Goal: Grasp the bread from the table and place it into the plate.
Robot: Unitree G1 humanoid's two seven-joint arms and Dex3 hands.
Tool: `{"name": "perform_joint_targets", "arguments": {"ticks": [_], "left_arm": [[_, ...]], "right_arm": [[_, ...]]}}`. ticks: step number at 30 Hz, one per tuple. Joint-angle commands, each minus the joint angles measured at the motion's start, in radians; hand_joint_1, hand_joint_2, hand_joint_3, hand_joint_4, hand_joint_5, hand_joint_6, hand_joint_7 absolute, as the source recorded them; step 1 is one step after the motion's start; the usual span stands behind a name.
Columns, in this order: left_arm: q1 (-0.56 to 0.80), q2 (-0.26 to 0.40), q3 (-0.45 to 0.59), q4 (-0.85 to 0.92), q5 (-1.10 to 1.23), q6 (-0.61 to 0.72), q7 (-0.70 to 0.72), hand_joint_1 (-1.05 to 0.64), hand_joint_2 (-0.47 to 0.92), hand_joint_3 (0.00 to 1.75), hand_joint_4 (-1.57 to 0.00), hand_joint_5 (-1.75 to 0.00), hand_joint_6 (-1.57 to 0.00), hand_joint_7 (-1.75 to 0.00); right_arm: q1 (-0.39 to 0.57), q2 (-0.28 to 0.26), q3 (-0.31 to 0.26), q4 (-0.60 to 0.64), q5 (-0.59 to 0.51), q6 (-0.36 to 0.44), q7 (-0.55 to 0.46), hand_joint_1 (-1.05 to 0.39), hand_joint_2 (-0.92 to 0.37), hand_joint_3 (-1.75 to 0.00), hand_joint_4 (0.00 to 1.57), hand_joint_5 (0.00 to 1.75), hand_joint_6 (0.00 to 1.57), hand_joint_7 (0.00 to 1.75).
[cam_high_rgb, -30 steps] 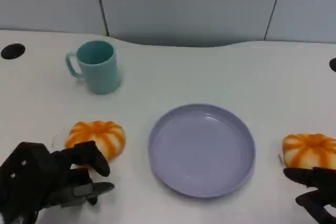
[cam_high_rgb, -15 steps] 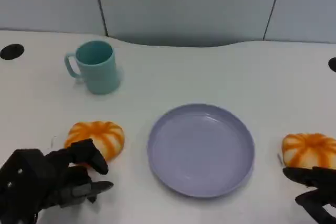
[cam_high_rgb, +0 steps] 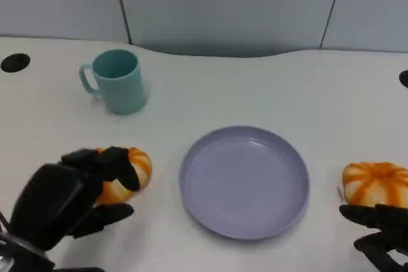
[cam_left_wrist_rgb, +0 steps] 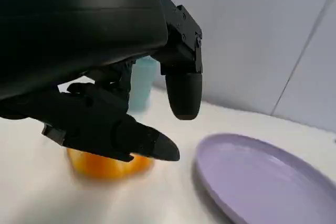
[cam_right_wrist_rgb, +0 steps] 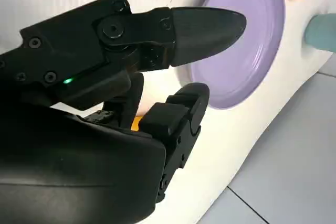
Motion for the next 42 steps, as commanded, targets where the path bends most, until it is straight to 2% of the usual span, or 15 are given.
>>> {"name": "perform_joint_targets", "arguments": {"ticks": [1, 2, 4, 5, 8, 11, 12, 17, 21, 23, 28, 33, 35, 37, 42], "left_arm": [[0.001, 0.115, -0.014, -0.185, 0.148, 0.155, -0.136, -0.55, 0.91, 0.0, -0.24, -0.96, -0.5, -0.34], [-0.007, 0.128, -0.024, -0.205, 0.155, 0.181, -0.17, -0.56, 0.91, 0.0, -0.24, -0.9, -0.52, -0.24], [-0.024, 0.15, -0.046, -0.231, 0.172, 0.225, -0.224, -0.66, 0.88, 0.0, -0.15, -0.62, -0.44, -0.06], [-0.032, 0.159, -0.056, -0.24, 0.181, 0.243, -0.245, -0.7, 0.88, 0.0, -0.11, -0.57, -0.4, -0.03], [-0.047, 0.178, -0.083, -0.264, 0.211, 0.288, -0.286, -0.77, 0.89, 0.01, -0.02, -0.51, -0.3, 0.0], [-0.049, 0.188, -0.097, -0.272, 0.21, 0.308, -0.29, -0.78, 0.89, 0.0, 0.0, -0.51, -0.28, 0.0], [-0.068, 0.194, -0.108, -0.281, 0.198, 0.322, -0.34, -0.78, 0.89, 0.0, 0.0, -0.51, -0.28, 0.0], [-0.134, 0.204, -0.149, -0.305, 0.147, 0.39, -0.534, -0.86, 0.9, 0.01, 0.0, -0.27, -0.15, -0.01], [-0.177, 0.19, -0.179, -0.264, 0.144, 0.432, -0.572, -0.87, 0.91, 0.01, 0.0, -0.21, -0.13, 0.0], [-0.196, 0.181, -0.193, -0.23, 0.132, 0.445, -0.57, -0.86, 0.91, 0.0, 0.0, -0.11, -0.12, -0.01], [-0.284, 0.151, -0.255, -0.072, 0.125, 0.492, -0.567, -0.84, 0.88, 0.0, 0.0, -0.07, -0.11, 0.0], [-0.298, 0.16, -0.276, -0.055, 0.114, 0.504, -0.555, -0.84, 0.88, 0.0, 0.0, -0.07, -0.11, 0.0], [-0.378, 0.109, -0.319, 0.074, 0.144, 0.571, -0.572, -0.85, 0.89, 0.0, 0.0, -0.04, -0.07, 0.0], [-0.419, 0.088, -0.346, 0.138, 0.153, 0.605, -0.574, -0.86, 0.89, 0.0, 0.0, -0.02, -0.05, 0.0], [-0.435, 0.097, -0.374, 0.154, 0.136, 0.623, -0.56, -0.86, 0.89, 0.0, 0.0, 0.0, -0.05, 0.0]], "right_arm": [[-0.008, 0.002, 0.014, -0.013, -0.018, 0.009, -0.017, -0.38, -0.92, -0.39, 0.49, 0.86, 0.75, 0.0], [-0.009, 0.005, 0.016, -0.014, -0.016, 0.01, -0.018, -0.38, -0.92, -0.39, 0.49, 0.85, 0.75, 0.0], [-0.009, 0.007, 0.02, -0.015, -0.018, 0.013, -0.021, -0.37, -0.92, -0.39, 0.48, 0.84, 0.75, 0.0], [-0.01, 0.007, 0.022, -0.016, -0.019, 0.015, -0.022, -0.37, -0.92, -0.39, 0.48, 0.83, 0.75, 0.0], [-0.011, 0.01, 0.025, -0.015, -0.024, 0.013, -0.027, -0.37, -0.92, -0.39, 0.49, 0.83, 0.75, 0.0], [-0.011, 0.012, 0.024, -0.015, -0.026, 0.013, -0.027, -0.37, -0.92, -0.39, 0.49, 0.82, 0.75, 0.0], [-0.011, 0.014, 0.025, -0.017, -0.026, 0.015, -0.028, -0.37, -0.92, -0.39, 0.49, 0.82, 0.75, 0.0], [-0.011, 0.012, 0.025, -0.028, -0.029, 0.024, -0.023, -0.37, -0.92, -0.39, 0.5, 0.82, 0.76, 0.01], [-0.008, 0.009, 0.022, -0.03, -0.026, 0.018, -0.021, -0.36, -0.92, -0.39, 0.5, 0.82, 0.75, 0.0], [-0.006, 0.009, 0.02, -0.031, -0.024, 0.016, -0.021, -0.36, -0.92, -0.39, 0.5, 0.82, 0.76, 0.01], [0.001, 0.011, 0.015, -0.043, -0.024, 0.027, -0.023, -0.36, -0.92, -0.38, 0.51, 0.83, 0.76, 0.01], [0.001, 0.011, 0.015, -0.044, -0.025, 0.028, -0.023, -0.36, -0.92, -0.38, 0.51, 0.82, 0.76, 0.01], [0.008, 0.011, 0.01, -0.057, -0.015, 0.04, -0.016, -0.37, -0.92, -0.38, 0.5, 0.82, 0.76, 0.0], [0.011, 0.011, 0.008, -0.065, -0.01, 0.047, -0.013, -0.37, -0.92, -0.39, 0.49, 0.81, 0.76, 0.0], [0.012, 0.011, 0.008, -0.069, -0.01, 0.053, -0.012, -0.37, -0.92, -0.39, 0.48, 0.82, 0.75, 0.0]]}}
